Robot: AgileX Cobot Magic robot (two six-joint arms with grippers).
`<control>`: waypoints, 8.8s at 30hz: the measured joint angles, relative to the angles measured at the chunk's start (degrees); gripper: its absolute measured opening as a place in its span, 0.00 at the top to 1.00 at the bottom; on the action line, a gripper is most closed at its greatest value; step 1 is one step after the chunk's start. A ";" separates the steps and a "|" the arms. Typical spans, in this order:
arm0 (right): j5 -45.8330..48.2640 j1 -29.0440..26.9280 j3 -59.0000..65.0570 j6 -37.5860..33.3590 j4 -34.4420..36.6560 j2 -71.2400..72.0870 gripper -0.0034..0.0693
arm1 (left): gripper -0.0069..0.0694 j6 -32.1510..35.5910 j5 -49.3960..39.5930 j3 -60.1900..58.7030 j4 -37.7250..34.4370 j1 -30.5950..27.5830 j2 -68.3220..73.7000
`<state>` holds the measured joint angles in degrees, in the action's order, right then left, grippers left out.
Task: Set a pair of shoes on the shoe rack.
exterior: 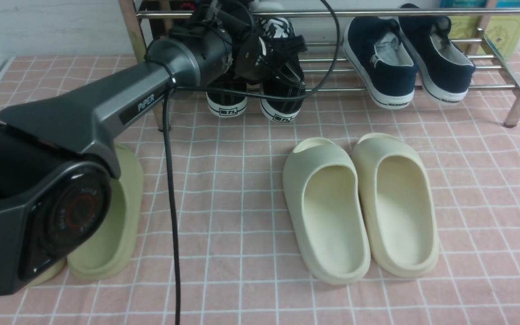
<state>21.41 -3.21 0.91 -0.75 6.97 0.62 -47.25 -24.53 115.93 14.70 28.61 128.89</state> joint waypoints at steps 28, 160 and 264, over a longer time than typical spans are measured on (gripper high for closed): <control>0.00 0.00 0.00 0.00 0.00 0.00 0.63 | 0.64 -0.05 3.36 0.33 1.29 -0.11 0.45; 0.00 0.00 0.00 0.00 0.00 0.00 0.63 | 0.88 27.40 -23.86 -31.67 2.93 7.30 -43.21; 0.03 0.00 0.00 0.00 0.00 0.00 0.63 | 0.86 56.55 2.68 -117.16 -20.74 -24.38 -129.58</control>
<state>21.43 -3.21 0.91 -0.75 6.96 0.62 9.31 -21.85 -1.24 -6.04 4.23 -0.69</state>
